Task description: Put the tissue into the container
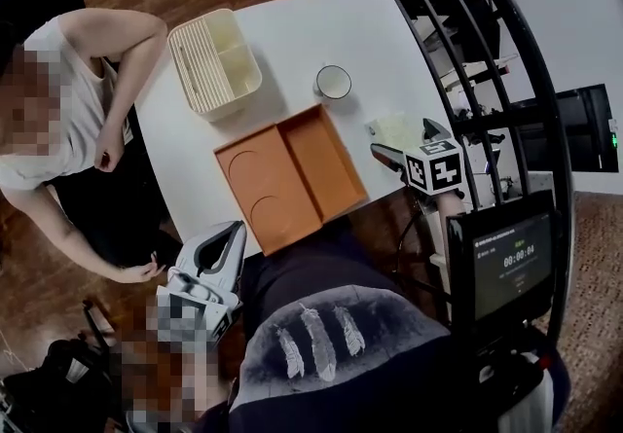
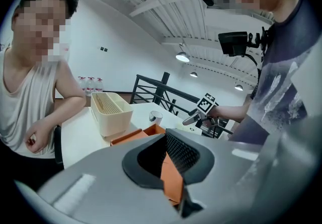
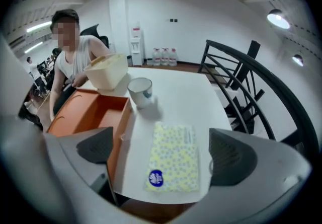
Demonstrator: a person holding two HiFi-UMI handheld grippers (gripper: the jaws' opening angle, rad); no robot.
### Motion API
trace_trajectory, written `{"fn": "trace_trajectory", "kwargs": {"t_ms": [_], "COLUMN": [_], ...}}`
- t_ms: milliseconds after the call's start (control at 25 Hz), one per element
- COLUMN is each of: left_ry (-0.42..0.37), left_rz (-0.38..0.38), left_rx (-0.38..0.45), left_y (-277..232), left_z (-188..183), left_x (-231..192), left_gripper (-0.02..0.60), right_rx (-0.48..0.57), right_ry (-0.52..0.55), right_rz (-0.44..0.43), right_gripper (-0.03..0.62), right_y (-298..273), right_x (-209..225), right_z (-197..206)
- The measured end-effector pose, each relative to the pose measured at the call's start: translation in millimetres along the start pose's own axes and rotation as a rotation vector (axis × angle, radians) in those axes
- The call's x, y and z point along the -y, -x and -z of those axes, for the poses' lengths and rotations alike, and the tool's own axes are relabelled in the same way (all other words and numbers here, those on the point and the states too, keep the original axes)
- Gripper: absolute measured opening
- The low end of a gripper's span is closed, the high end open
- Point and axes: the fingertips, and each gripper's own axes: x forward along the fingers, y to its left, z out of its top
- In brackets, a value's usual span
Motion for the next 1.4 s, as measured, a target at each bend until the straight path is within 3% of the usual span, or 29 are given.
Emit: {"fn": "trace_trajectory", "kwargs": {"t_ms": [160, 440, 560, 720, 800, 920, 1040, 1160, 1400], "left_ry": [0.003, 0.011, -0.002, -0.004, 0.001, 0.013, 0.019, 0.015, 0.016], "left_rz": [-0.004, -0.013, -0.007, -0.013, -0.013, -0.011, -0.018, -0.015, -0.003], "left_rx": [-0.007, -0.011, -0.015, -0.017, -0.017, -0.009, 0.000, -0.001, 0.014], "left_y": [-0.3, -0.3, 0.9, 2.5, 0.9, -0.2, 3.0, 3.4, -3.9], "left_z": [1.5, 0.6, 0.9, 3.7, 3.4, 0.1, -1.0, 2.6, 1.7], "left_x": [1.8, 6.0, 7.5, 7.8, 8.8, 8.6, 6.4, 4.1, -1.6], "left_gripper": [0.014, 0.014, 0.014, 0.014, 0.014, 0.014, 0.014, 0.014, 0.014], "right_rx": [-0.122, -0.247, -0.264, -0.298, -0.306, -0.310, -0.289, -0.205, -0.041], "right_ry": [-0.026, -0.050, -0.082, -0.045, -0.031, -0.031, -0.036, -0.029, 0.120], "right_rz": [0.025, 0.015, -0.024, -0.058, -0.053, -0.030, -0.045, -0.088, -0.254], "right_gripper": [0.597, 0.597, 0.597, 0.588, 0.539, 0.521, 0.517, 0.517, 0.517], "right_y": [-29.9, -63.1, -68.8, -76.2, -75.6, -68.3, -56.7, -28.3, 17.5], "right_x": [18.6, 29.2, 25.7, 15.5, 16.1, 19.8, 11.8, -8.1, -93.7], "right_z": [37.7, 75.9, 84.1, 89.6, 90.1, 90.4, 82.0, 53.5, -19.2]}}
